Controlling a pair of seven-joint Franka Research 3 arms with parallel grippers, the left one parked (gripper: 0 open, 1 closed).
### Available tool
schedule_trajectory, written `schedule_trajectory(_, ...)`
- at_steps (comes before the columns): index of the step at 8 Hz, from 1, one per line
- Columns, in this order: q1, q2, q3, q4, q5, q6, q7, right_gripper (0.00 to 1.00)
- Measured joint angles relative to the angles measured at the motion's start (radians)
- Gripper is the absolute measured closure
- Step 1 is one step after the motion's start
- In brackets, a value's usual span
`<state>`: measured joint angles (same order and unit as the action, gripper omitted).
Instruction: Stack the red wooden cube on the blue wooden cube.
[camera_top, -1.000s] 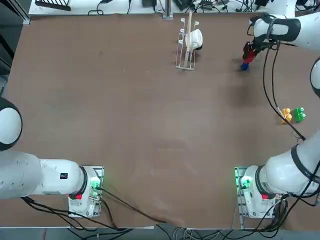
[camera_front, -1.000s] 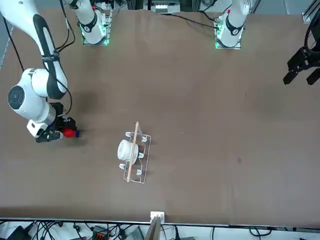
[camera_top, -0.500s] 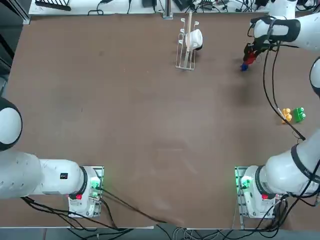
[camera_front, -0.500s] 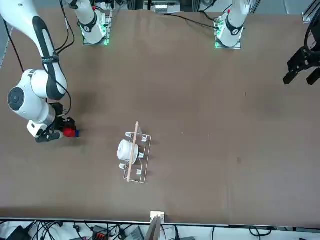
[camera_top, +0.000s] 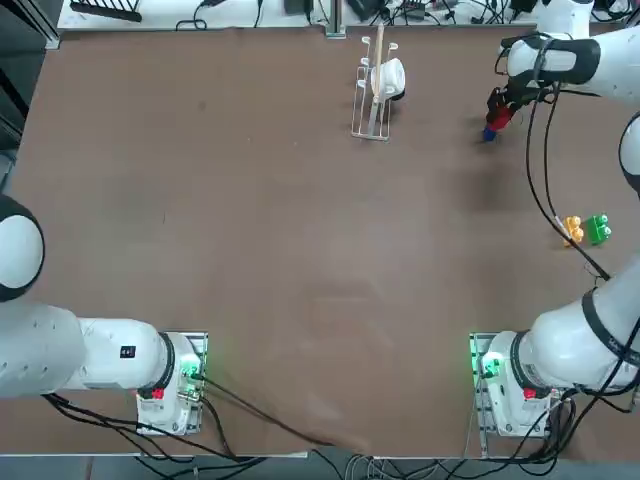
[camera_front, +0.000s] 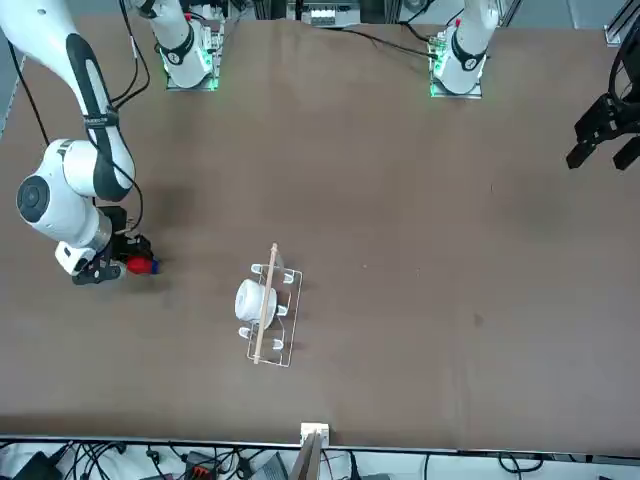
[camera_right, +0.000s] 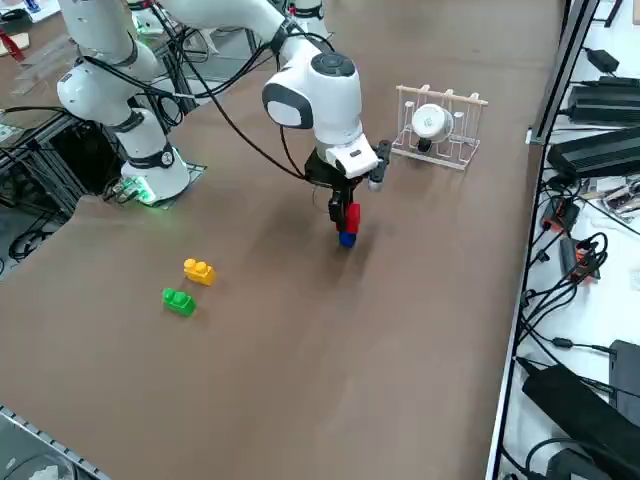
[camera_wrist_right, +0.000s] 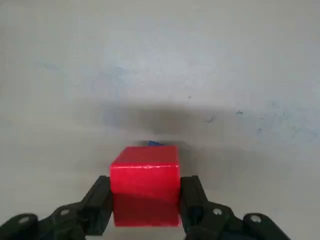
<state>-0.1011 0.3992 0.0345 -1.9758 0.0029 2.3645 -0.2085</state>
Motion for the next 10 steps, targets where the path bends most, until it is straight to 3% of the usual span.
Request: schedule_trajectory(10, 0.000, 0.001, 0.000, 0.000, 0.000, 0.000, 0.000, 0.29)
